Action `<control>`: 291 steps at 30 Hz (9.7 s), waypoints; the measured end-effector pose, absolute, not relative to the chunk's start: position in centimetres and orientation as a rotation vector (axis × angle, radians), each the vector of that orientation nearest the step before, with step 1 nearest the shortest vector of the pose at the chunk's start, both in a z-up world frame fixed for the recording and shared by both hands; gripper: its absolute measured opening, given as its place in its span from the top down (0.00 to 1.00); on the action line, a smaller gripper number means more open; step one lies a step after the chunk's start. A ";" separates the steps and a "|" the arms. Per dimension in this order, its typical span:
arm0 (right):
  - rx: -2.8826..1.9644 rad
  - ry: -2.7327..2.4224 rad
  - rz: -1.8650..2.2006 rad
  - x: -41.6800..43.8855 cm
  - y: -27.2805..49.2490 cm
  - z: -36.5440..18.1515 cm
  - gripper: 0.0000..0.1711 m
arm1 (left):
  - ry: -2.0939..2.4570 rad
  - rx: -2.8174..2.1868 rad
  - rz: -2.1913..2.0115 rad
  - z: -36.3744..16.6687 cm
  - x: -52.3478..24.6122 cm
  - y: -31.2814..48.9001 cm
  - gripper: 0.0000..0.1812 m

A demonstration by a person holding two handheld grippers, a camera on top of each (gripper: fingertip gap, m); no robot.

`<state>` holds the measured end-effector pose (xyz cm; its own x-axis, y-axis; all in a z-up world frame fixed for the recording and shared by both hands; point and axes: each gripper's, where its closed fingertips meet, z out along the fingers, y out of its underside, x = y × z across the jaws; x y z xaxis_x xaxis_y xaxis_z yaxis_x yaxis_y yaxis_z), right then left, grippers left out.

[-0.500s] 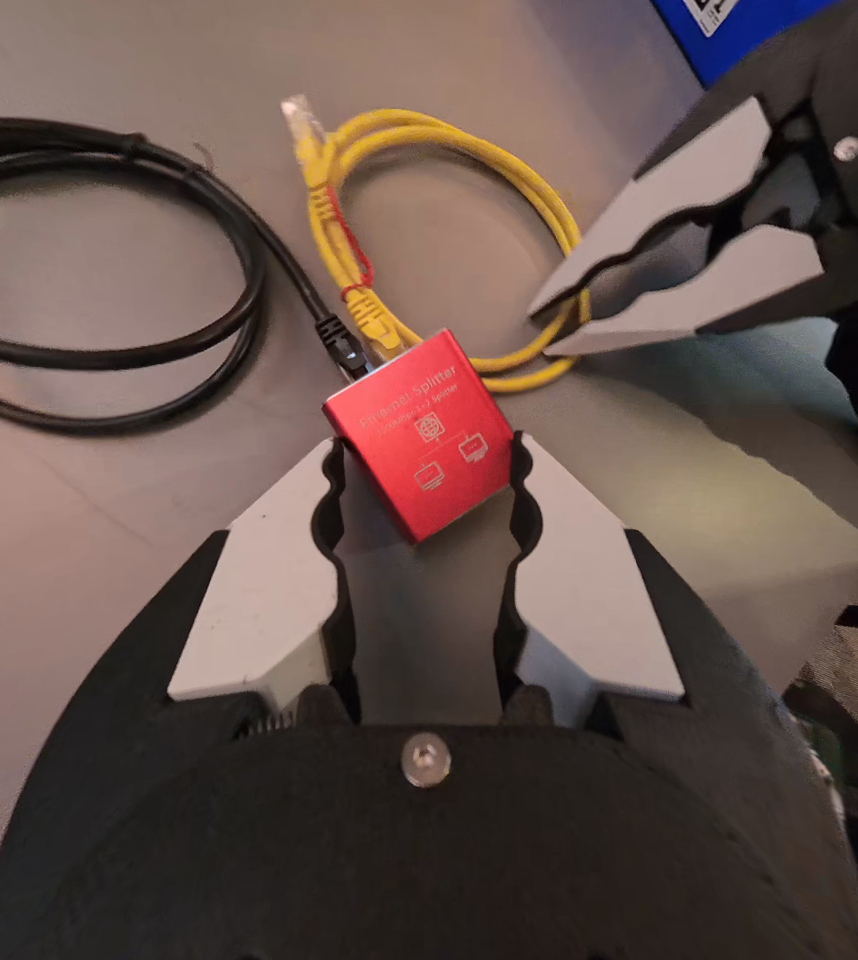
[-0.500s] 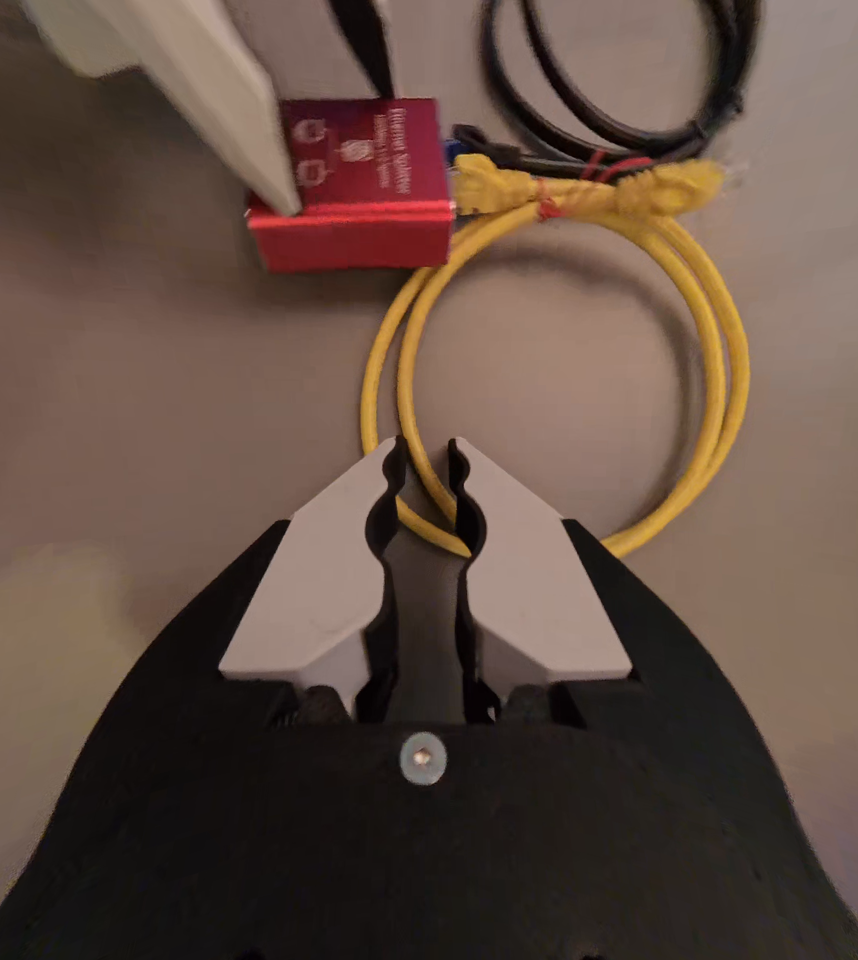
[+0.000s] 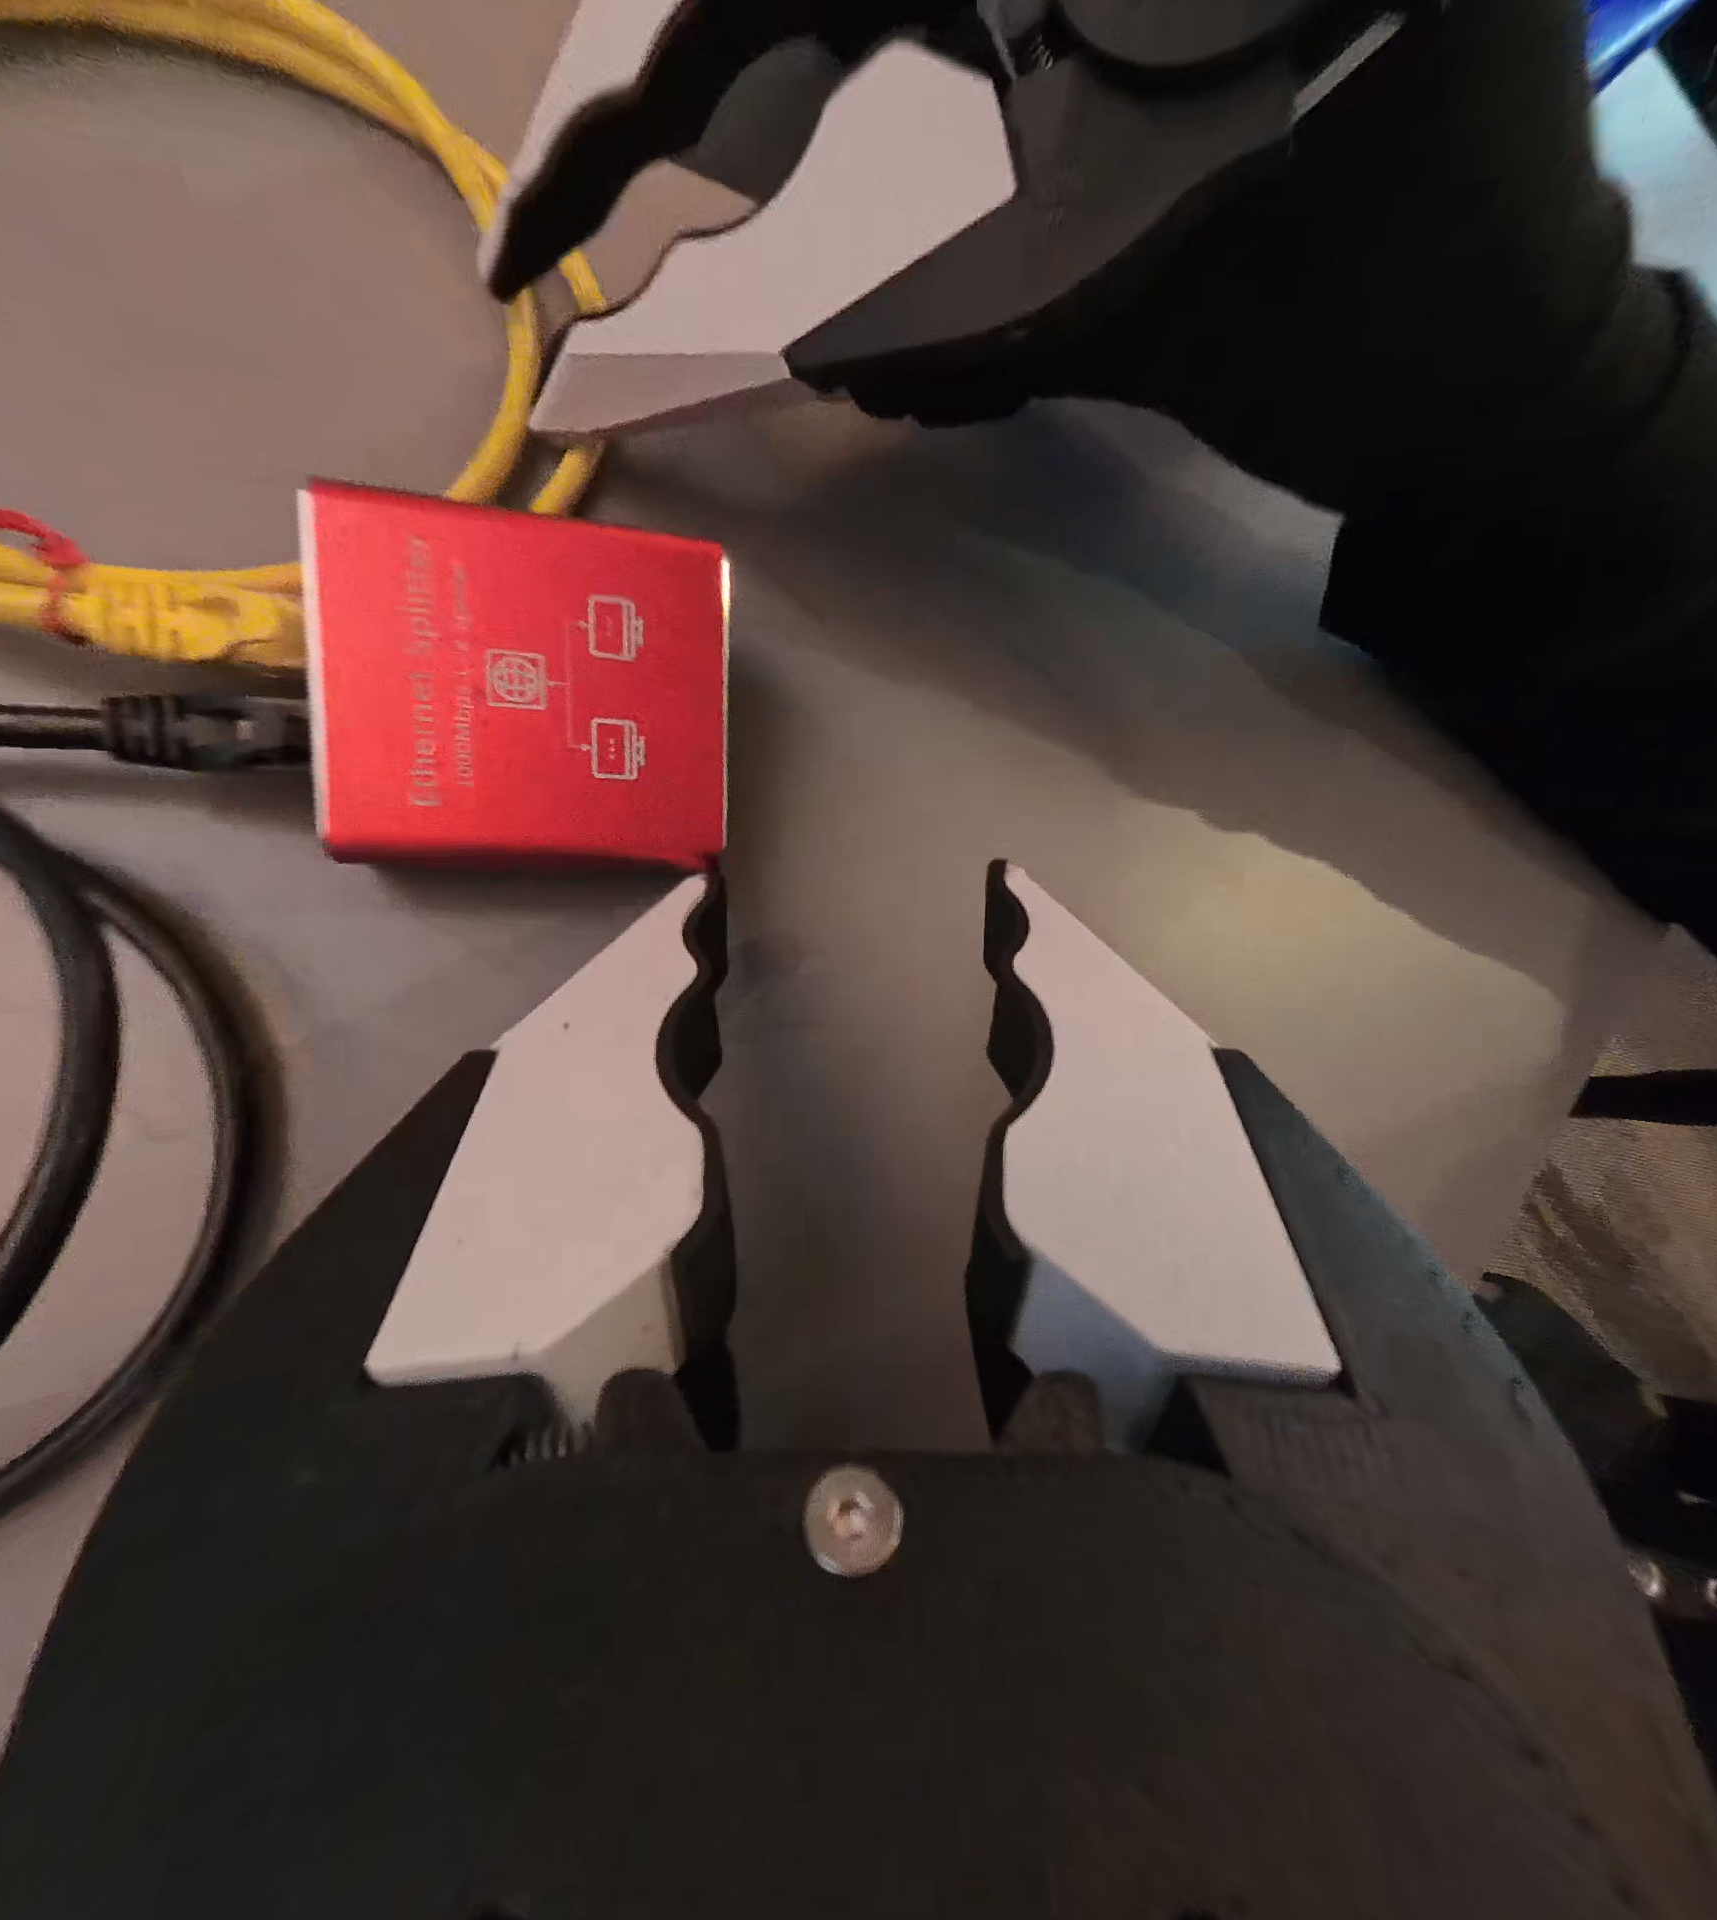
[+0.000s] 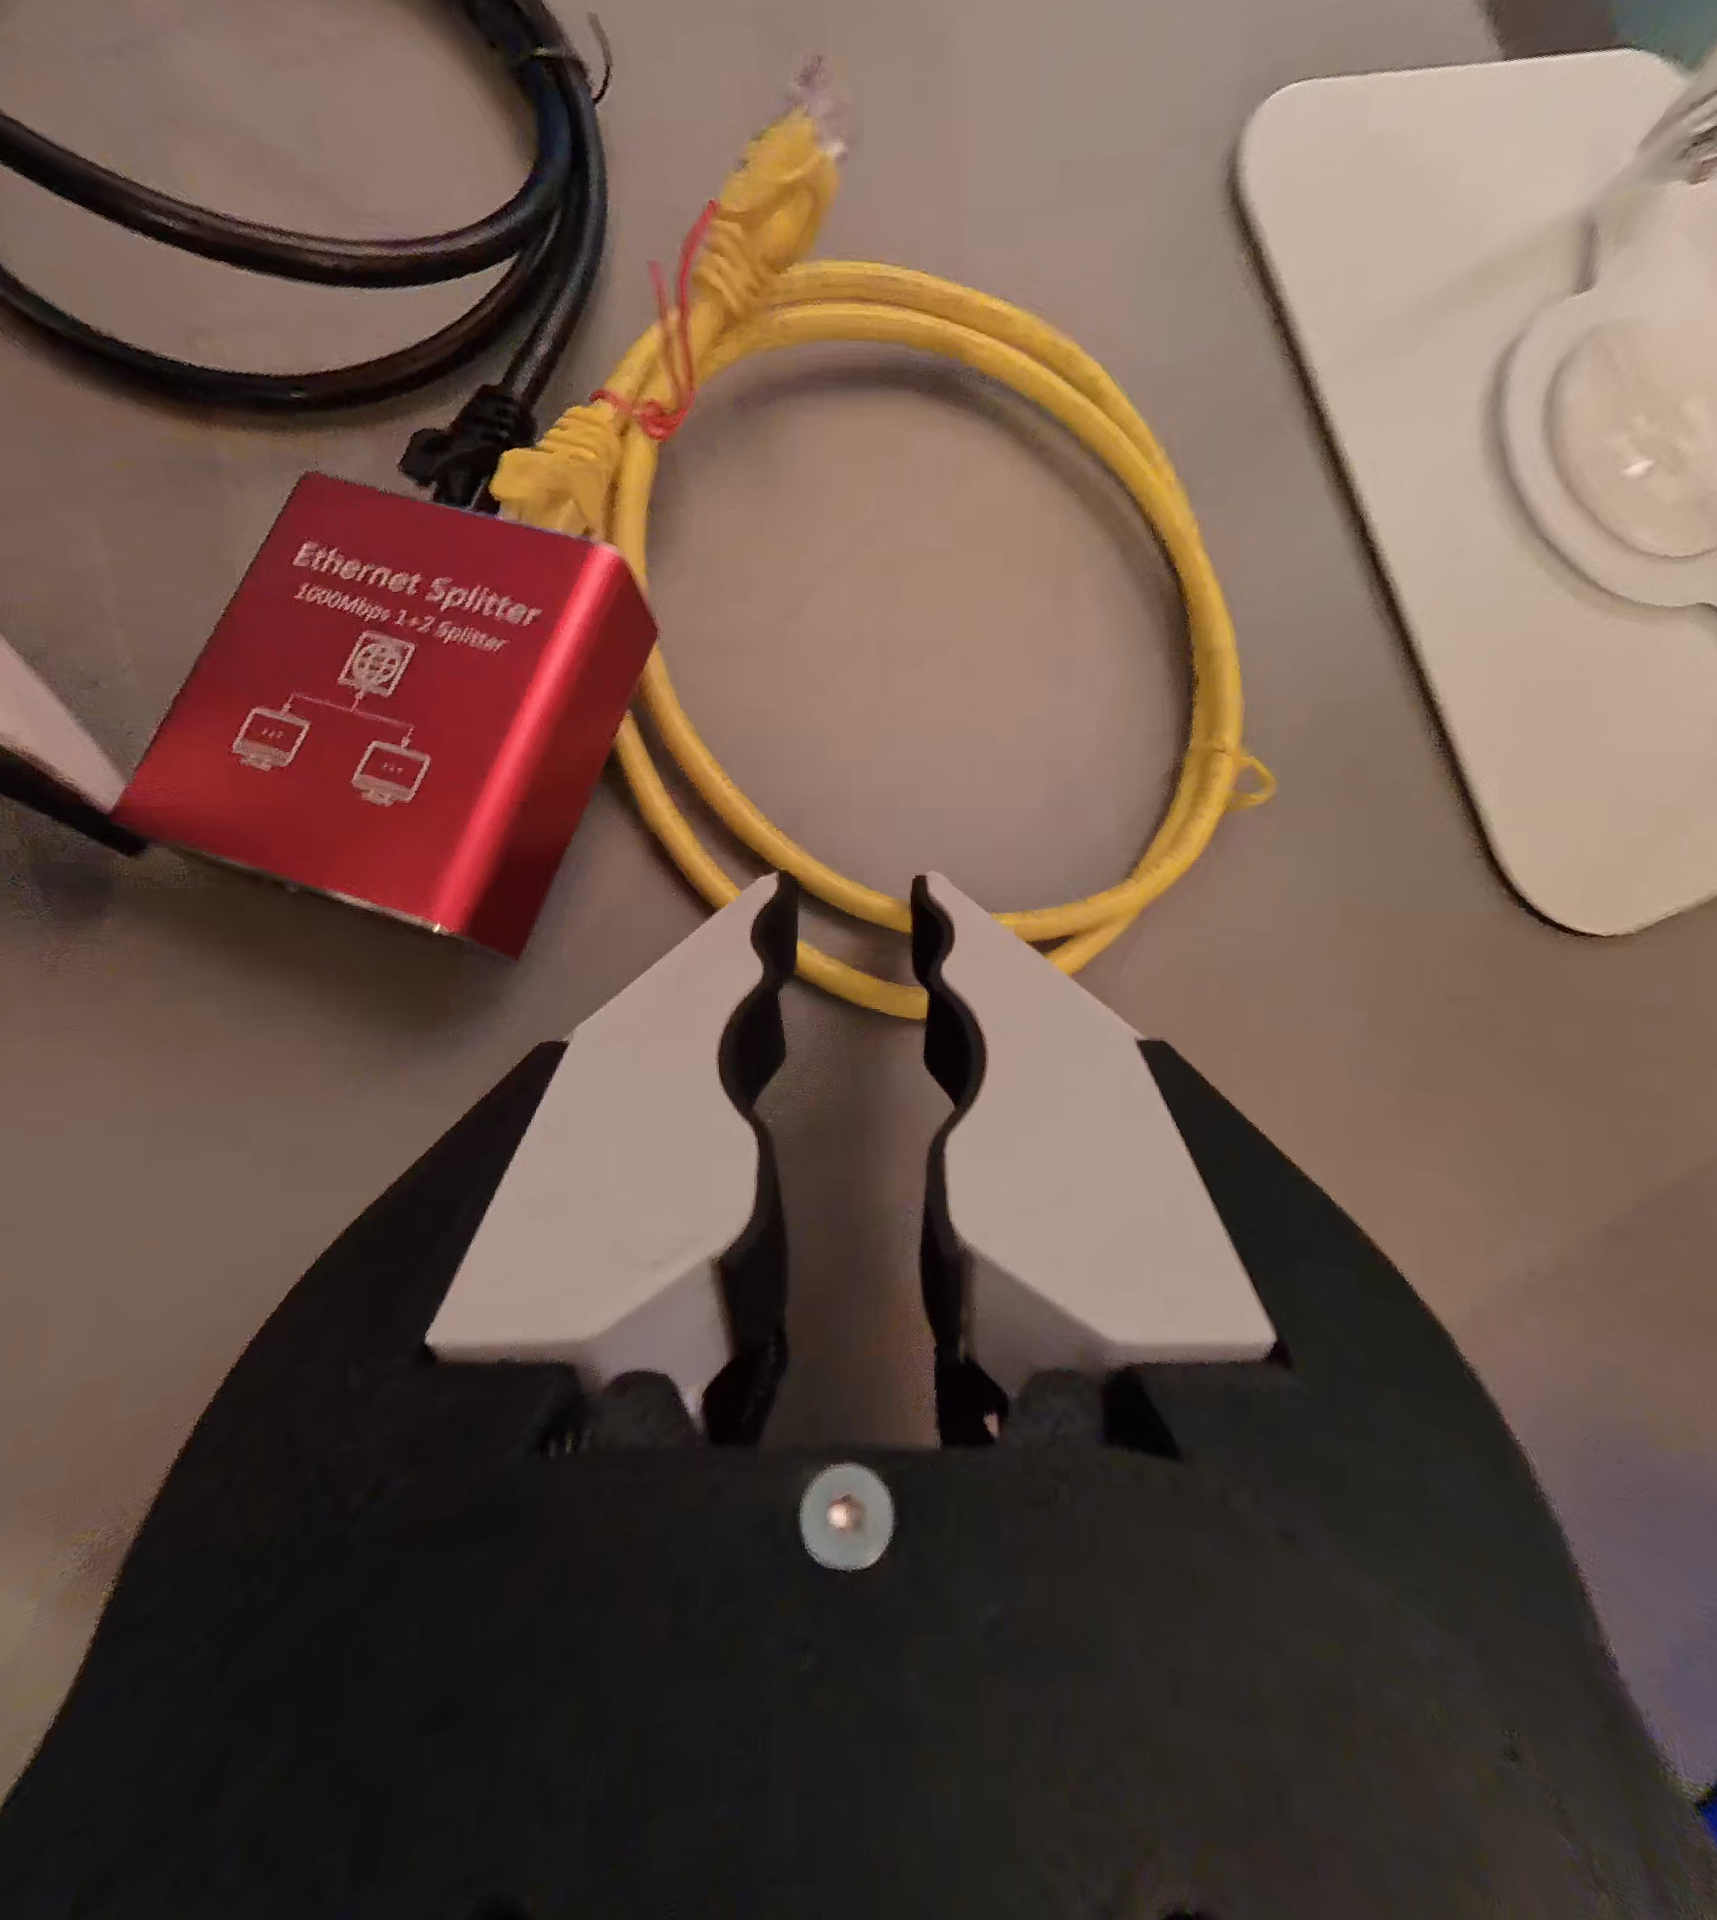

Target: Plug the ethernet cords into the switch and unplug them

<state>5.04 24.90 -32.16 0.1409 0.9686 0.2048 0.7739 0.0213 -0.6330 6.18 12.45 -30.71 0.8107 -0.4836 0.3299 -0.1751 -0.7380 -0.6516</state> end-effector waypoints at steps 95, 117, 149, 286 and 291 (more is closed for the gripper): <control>-1.121 -1.351 1.376 6.8 15.9 -13.4 0.98 | 0.711 -2.007 -0.912 -17.4 4.2 18.3 0.82; -0.945 -1.629 2.239 8.4 7.9 -14.0 0.98 | 1.208 -1.664 -1.199 -13.1 10.9 11.0 0.91; -0.975 -1.593 0.179 7.4 17.7 -14.8 0.79 | 0.814 -2.087 -0.814 -16.5 5.3 16.4 0.93; -0.890 -1.844 0.742 5.4 12.4 -21.3 0.81 | 1.240 -1.892 -0.399 -22.3 5.7 12.5 0.95; -0.832 -1.777 0.849 5.8 11.5 -19.4 0.90 | 1.154 -1.865 -0.699 -19.9 6.7 11.6 0.95</control>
<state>5.75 11.48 -19.38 -0.3040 0.8323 0.4635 0.1623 0.5246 -0.8357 6.75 11.64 -19.95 0.4273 -0.9033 0.0368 -0.4512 -0.2483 -0.8572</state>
